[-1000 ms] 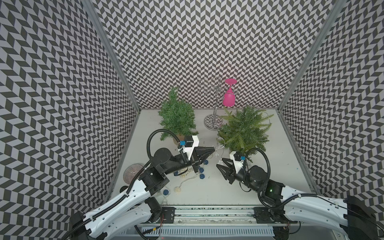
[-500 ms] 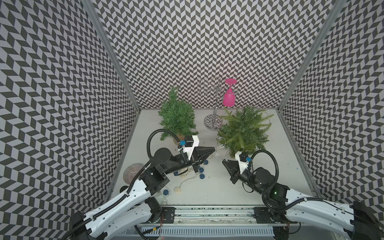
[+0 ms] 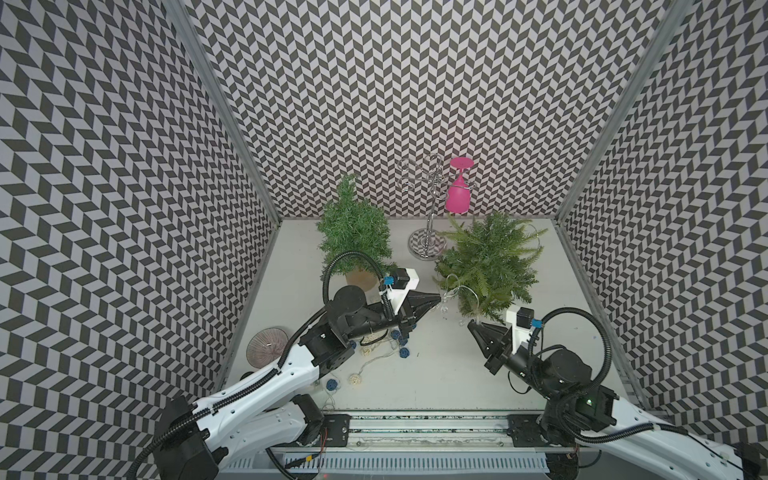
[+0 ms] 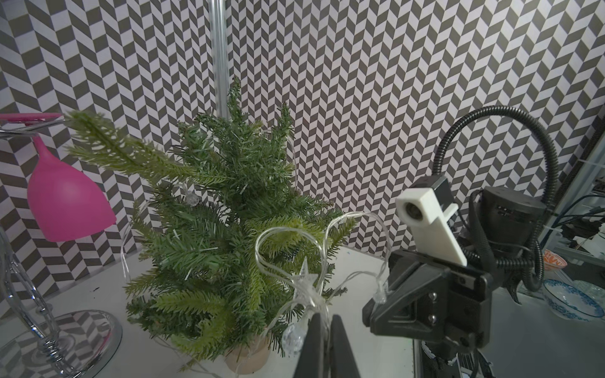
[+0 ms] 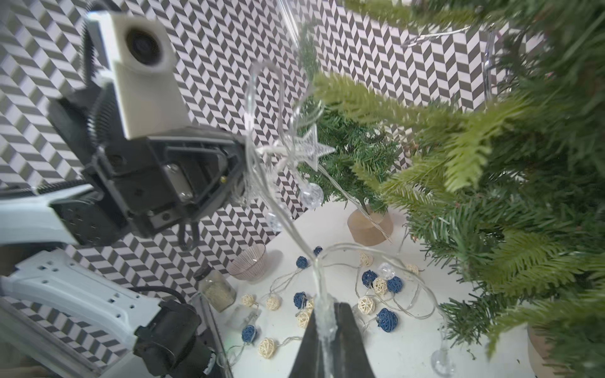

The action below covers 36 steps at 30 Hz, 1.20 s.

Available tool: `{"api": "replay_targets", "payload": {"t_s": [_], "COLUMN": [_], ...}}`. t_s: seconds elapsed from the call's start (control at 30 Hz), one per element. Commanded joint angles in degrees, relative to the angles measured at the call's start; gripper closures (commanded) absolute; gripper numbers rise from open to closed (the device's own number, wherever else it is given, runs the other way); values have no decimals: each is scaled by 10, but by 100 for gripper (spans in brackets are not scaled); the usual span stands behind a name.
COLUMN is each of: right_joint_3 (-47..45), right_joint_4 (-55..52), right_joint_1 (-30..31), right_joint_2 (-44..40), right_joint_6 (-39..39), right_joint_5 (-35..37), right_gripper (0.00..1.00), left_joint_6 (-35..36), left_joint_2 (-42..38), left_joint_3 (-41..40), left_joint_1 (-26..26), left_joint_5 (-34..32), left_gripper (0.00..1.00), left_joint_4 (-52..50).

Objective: Wrap string light around the christmas tree
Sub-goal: Wrap the light string around the Christmas tree.

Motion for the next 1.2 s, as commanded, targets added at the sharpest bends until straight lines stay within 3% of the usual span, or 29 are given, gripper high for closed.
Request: {"api": "replay_targets", "payload": {"t_s": [0.0,0.17,0.37,0.67,0.8,0.97,1.17], "right_joint_3": [42,71,151,240,258,282,354], "right_joint_4": [-96,-98,-131,-233,-263,-260,-268], "right_joint_1": [3,3,3,3,3,3,3], "right_joint_2": [-51,-81,-21,7,2,13,83], "right_joint_6": [44,33,18,42,50,39,11], "right_joint_5": [25,47,11,116,223,255,241], "right_gripper": [93,94,95,96,97,98,100], "left_joint_6": [26,34,31,41,34,35,28], "left_joint_2": [7,16,-12,50,81,100,115], "left_joint_3": [30,65,80,122,131,147,149], "left_joint_1": [-19,-37,-40,-71,-73,-86,-103], "left_joint_5": [15,-9,-51,-30,-53,-83,-99], "left_gripper": [100,100,100,100,100,100,100], "left_joint_4": [15,2,-36,-51,-45,-46,-28]}}
